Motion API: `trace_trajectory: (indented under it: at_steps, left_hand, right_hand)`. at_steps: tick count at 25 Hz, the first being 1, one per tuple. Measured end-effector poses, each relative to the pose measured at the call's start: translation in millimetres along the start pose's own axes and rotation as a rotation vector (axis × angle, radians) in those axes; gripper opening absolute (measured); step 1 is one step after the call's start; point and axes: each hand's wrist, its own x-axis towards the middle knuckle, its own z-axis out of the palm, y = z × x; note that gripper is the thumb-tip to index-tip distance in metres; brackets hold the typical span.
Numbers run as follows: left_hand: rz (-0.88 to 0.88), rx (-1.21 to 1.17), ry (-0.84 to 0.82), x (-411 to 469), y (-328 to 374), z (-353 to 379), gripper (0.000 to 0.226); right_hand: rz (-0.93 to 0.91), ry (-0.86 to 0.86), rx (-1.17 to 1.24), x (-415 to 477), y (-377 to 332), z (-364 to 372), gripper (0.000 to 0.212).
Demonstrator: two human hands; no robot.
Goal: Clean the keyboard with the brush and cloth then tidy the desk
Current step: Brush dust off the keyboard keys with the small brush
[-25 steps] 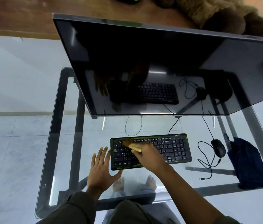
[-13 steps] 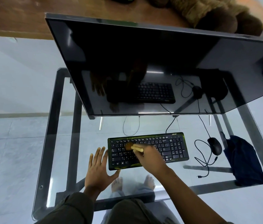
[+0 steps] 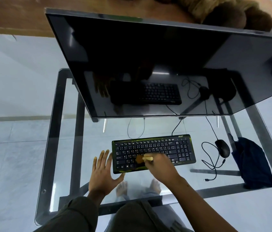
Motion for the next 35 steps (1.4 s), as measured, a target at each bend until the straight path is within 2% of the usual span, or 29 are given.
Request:
trace_trajectory:
  at_steps: [4, 7, 10, 13, 16, 19, 22, 25, 28, 31, 33, 35]
  left_hand:
    - [0.010, -0.008, 0.004, -1, -1, 1, 0.098]
    - [0.014, -0.002, 0.012, -1, 0, 1, 0.098]
    - [0.015, -0.010, 0.009, 0, 0, 1, 0.098]
    - [0.012, -0.003, 0.008, 0, 0, 2, 0.098]
    - [0.011, -0.004, 0.002, 0, -1, 1, 0.098]
    - [0.005, 0.000, 0.001, 0, 0, 2, 0.098]
    - [0.005, -0.005, -0.001, 0, -1, 2, 0.099]
    - [0.001, -0.002, -0.006, 0, -1, 2, 0.098]
    - [0.006, -0.001, -0.006, 0, -1, 2, 0.098]
    - [0.002, 0.007, -0.001, 0, -1, 2, 0.098]
    - [0.004, 0.008, -0.006, 0, -1, 2, 0.099]
    - [0.003, 0.004, -0.005, 0, -1, 2, 0.099]
  right_hand:
    - [-0.041, -0.095, 0.055, -9, 4, 4, 0.027]
    - [0.026, 0.026, 0.040, -7, 9, 2, 0.021]
    - [-0.023, -0.088, 0.093, -8, 9, 4, 0.023]
    - [0.005, 0.072, 0.105, -5, 10, 4, 0.024]
    - [-0.016, -0.030, 0.121, 1, 6, 2, 0.022]
    - [0.028, 0.115, 0.095, 7, 4, -3, 0.021]
    - [-0.011, -0.002, 0.137, 11, 0, -3, 0.026]
    - [0.006, 0.123, 0.097, 18, -2, -5, 0.027]
    - [-0.031, 0.011, 0.122, 21, -5, -4, 0.027]
    - [0.007, 0.118, 0.089, 23, -7, -6, 0.026]
    - [-0.021, 0.010, 0.096, 25, -9, -7, 0.027]
    - [-0.008, 0.022, 0.083, 25, -13, -7, 0.026]
